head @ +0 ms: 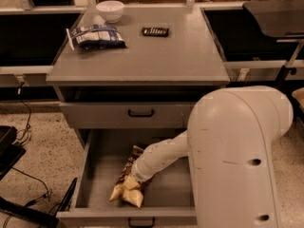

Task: Pick brown chip bag from middle drawer and place on counter

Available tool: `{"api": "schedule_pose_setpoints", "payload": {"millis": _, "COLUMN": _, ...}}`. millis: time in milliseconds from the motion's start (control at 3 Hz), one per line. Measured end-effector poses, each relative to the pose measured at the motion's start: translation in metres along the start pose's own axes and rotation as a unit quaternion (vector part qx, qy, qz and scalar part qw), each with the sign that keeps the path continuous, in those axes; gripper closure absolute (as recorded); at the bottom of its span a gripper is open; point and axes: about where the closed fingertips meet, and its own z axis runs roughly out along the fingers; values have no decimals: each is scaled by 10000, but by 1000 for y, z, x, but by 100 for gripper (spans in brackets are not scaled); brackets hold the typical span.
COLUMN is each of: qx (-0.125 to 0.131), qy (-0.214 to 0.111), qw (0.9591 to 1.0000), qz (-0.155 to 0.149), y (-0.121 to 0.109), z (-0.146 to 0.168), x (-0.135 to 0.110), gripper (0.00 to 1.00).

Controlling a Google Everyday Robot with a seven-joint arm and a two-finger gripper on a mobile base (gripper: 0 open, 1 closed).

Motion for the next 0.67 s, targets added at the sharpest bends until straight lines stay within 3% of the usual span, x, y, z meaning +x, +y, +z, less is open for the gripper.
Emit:
{"api": "schedule_pose_setpoints", "payload": {"millis": 333, "qx": 56, "qy": -80, "qw": 9997, "qz": -222, "y": 9, "z": -25, "x": -11, "gripper": 100}}
{"api": "schedule_pose_setpoints", "payload": {"millis": 667, "qx": 125, "qy": -235, "qw": 9978, "qz": -603, "y": 20, "z": -86, "x": -26, "gripper": 100}}
